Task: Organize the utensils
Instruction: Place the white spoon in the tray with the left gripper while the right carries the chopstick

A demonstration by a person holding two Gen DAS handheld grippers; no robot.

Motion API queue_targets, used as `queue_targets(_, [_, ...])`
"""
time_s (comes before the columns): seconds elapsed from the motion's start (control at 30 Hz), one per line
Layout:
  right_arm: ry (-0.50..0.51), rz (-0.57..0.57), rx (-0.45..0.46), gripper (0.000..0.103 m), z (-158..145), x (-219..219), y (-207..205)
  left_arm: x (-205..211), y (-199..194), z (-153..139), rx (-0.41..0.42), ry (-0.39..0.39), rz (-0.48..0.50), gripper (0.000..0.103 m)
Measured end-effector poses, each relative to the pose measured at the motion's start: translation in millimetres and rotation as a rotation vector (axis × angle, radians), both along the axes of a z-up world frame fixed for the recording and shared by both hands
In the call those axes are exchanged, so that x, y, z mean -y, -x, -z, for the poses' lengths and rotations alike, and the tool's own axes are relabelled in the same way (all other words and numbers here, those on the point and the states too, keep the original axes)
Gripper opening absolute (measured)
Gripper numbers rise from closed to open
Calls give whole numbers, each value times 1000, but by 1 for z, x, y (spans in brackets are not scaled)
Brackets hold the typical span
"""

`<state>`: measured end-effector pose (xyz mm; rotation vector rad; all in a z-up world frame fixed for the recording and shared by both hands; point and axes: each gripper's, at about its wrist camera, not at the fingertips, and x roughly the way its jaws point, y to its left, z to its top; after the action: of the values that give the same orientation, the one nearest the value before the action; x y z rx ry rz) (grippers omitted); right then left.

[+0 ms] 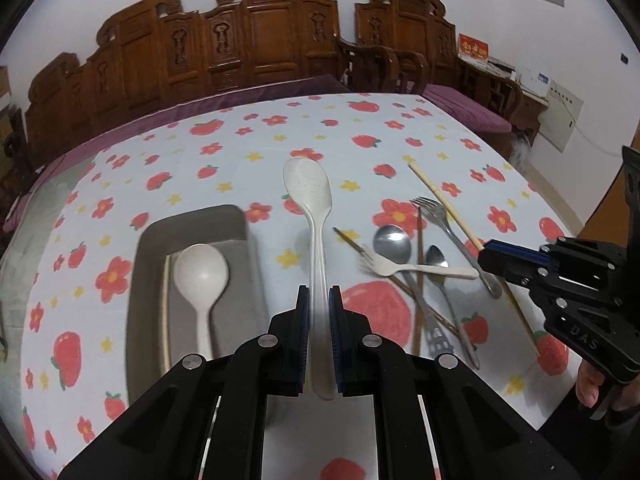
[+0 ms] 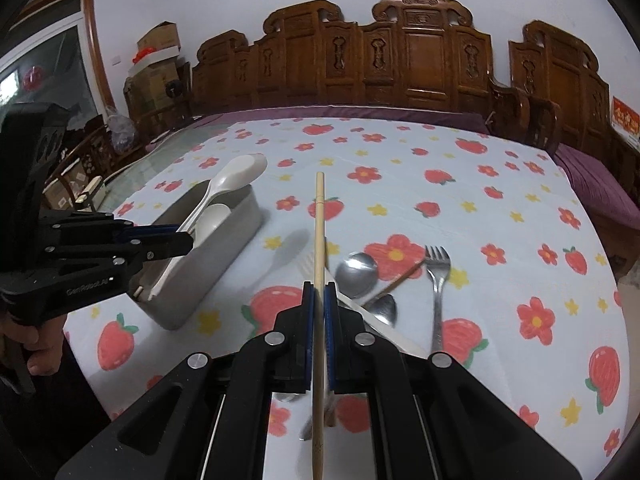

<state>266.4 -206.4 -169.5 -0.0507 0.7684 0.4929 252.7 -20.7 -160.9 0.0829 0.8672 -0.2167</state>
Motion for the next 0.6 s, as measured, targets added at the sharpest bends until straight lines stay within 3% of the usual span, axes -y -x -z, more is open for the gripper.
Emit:
queue_targets(0.37, [39,-41,19,6,-23,-43,1,-60,1,6,4,49,-67,9])
queue_targets(0.6, [59,-63,20,6,-27,-66,-4,-89,-6,27,-55,51,-115,9])
